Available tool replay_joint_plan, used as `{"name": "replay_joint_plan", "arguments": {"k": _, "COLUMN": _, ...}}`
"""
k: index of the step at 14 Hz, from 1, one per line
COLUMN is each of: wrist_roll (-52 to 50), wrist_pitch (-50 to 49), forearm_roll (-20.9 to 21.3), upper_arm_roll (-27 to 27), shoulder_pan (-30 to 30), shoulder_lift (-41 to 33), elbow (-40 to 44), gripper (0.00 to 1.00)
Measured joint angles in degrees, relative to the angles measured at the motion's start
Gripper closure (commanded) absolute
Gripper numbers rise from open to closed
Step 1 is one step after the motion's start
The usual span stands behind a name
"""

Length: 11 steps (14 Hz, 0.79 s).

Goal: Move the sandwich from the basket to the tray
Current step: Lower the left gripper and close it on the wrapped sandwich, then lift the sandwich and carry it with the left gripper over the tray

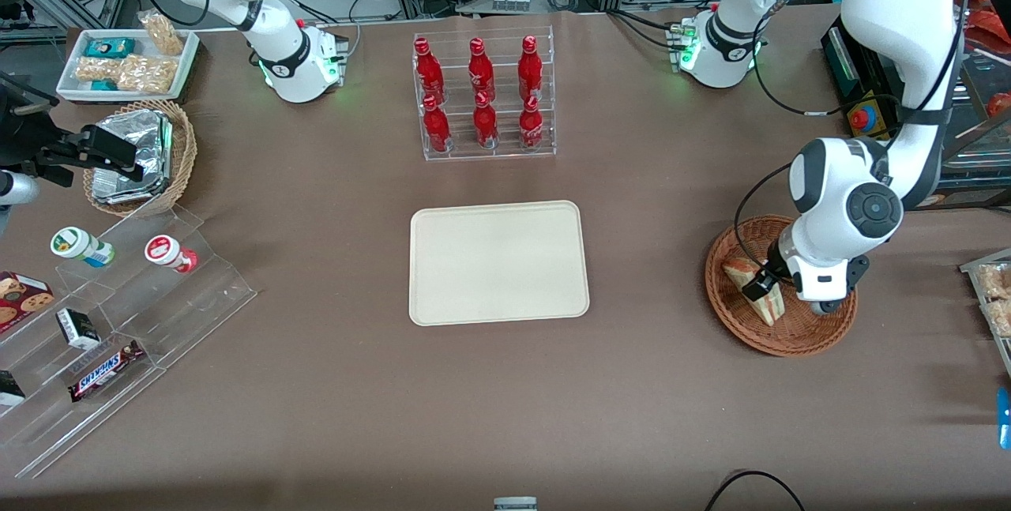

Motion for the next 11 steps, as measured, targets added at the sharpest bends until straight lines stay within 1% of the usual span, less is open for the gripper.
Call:
{"name": "replay_joint_plan", "arguments": {"k": 2, "wrist_roll": -0.04, "wrist_pitch": 0.42, "forearm_roll": 0.0, "upper_arm_roll": -0.01, "shoulder_pan": -0.23, "shoulder_lift": 1.43, "elbow": -0.01, "gripper": 0.79}}
{"name": "replay_joint_plan", "arguments": {"k": 3, "wrist_roll": 0.27, "wrist_pitch": 0.42, "forearm_roll": 0.01, "upper_arm_roll": -0.02, "shoulder_pan": -0.53, "shoulder_lift": 2.01, "elbow": -0.01, "gripper": 0.89}}
{"name": "replay_joint_plan", "arguments": {"k": 4, "wrist_roll": 1.82, "wrist_pitch": 0.05, "forearm_roll": 0.11, "upper_arm_roll": -0.03, "shoulder_pan": -0.84, "shoulder_lift": 2.24, "elbow": 0.01, "gripper": 0.91}}
{"name": "replay_joint_plan", "arguments": {"k": 6, "wrist_roll": 8.01, "wrist_pitch": -4.02, "forearm_roll": 0.15, "upper_arm_roll": -0.03, "shoulder_pan": -1.08, "shoulder_lift": 1.89, "elbow": 1.01, "gripper": 0.92}}
{"name": "replay_joint_plan", "arguments": {"k": 7, "wrist_roll": 10.39, "wrist_pitch": -7.88, "forearm_roll": 0.15, "upper_arm_roll": -0.01, "shoulder_pan": -1.08, "shoulder_lift": 1.48, "elbow": 2.52, "gripper": 0.92}}
{"name": "replay_joint_plan", "arguments": {"k": 9, "wrist_roll": 13.11, "wrist_pitch": -18.99, "forearm_roll": 0.15, "upper_arm_roll": -0.11, "shoulder_pan": -1.34, "shoulder_lift": 0.23, "elbow": 8.02, "gripper": 0.88}}
{"name": "replay_joint_plan", "arguments": {"k": 11, "wrist_roll": 19.25, "wrist_pitch": -27.7, "forearm_roll": 0.15, "upper_arm_roll": -0.51, "shoulder_pan": -3.81, "shoulder_lift": -0.51, "elbow": 14.09, "gripper": 0.87}}
